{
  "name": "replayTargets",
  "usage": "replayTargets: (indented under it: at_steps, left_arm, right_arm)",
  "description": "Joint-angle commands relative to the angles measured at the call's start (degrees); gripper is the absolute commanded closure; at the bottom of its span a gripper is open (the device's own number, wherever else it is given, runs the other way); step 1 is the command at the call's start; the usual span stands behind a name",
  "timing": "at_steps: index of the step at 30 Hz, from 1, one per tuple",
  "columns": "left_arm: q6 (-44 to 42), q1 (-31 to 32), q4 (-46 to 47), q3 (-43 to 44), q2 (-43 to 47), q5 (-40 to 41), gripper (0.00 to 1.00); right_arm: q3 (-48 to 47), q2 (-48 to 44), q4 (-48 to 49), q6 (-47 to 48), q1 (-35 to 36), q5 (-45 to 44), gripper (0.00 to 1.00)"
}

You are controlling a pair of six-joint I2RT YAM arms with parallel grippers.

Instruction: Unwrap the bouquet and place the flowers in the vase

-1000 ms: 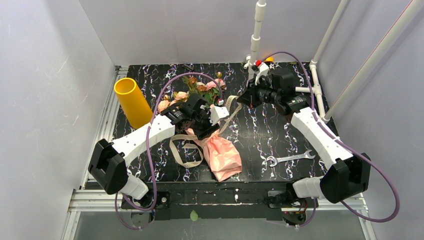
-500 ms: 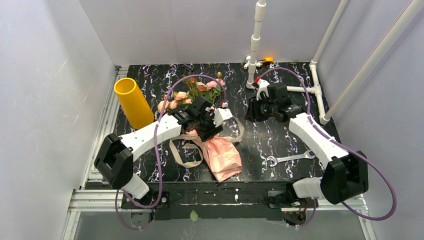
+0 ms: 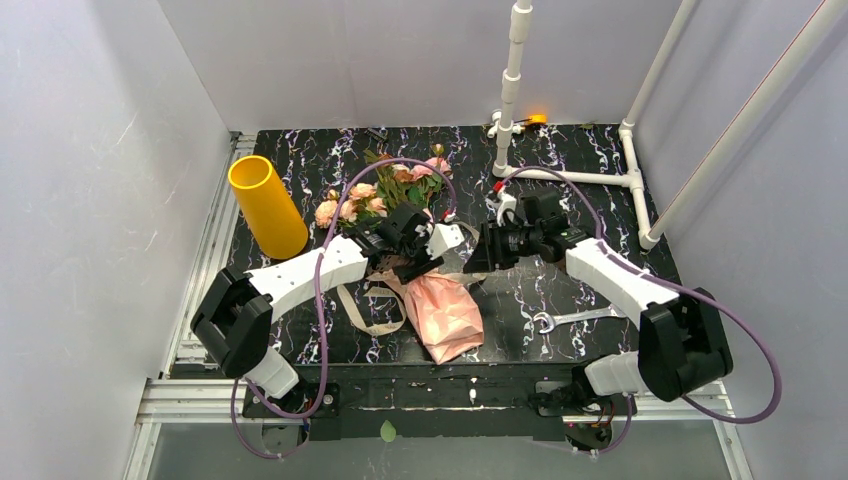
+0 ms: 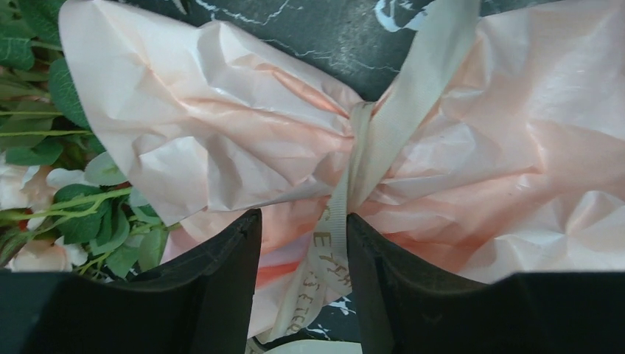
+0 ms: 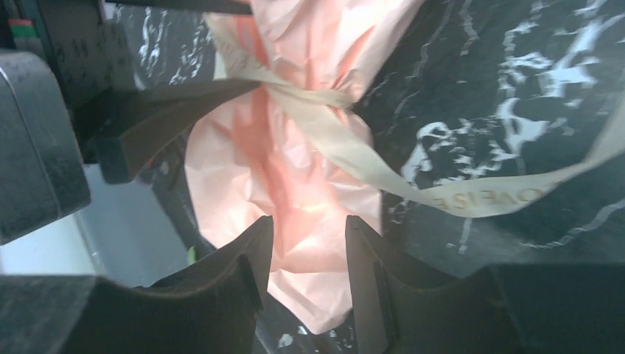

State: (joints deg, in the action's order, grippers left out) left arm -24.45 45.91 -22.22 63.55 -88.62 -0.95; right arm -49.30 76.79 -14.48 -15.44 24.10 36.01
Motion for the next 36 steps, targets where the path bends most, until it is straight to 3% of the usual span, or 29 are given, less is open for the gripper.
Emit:
replayTargets:
  at_steps: [1,8,18,22,27,32,36]
  left_arm:
    - [-1.4,0.1,2.9,-1.5,2.1,7.1,0.57]
    - [-1.2,0.1,6.7,-3.8,5.6,10.4,0.62]
    - [0.1,0.1,5.7,-3.8,9.6,9.1,0.68]
    - [1.0,0.0,5.2,-3.7,10.2,7.7,0.78]
    - [2.5,-0.3,4.7,-3.1,10.6,6.2,1.0]
    - [4.6,-1.5,3.0,-1.6,10.8,2.3,1.0]
    - [3.6,-1.4,0.5,-1.5,10.1,-3.3,0.78]
  right_arm:
    - [-0.2,2.7,6.4,-4.8,2.8,6.5,0.51]
    - [-3.4,7.9,4.0,-2.1,6.3,3.1,0.51]
    - [-5.9,10.4,6.9,-1.5,6.5,-0.5,0.53]
    - [-6.7,10.2,7.0,-1.0,6.5,-1.3,0.53]
    - [-7.6,9.6,7.7,0.0,6.5,-2.6,0.5]
    - [-9.0,10.0,8.6,-0.1,6.5,-3.1,0.49]
    - [-9.8,10.7,8.9,-0.4,6.6,-3.2,0.49]
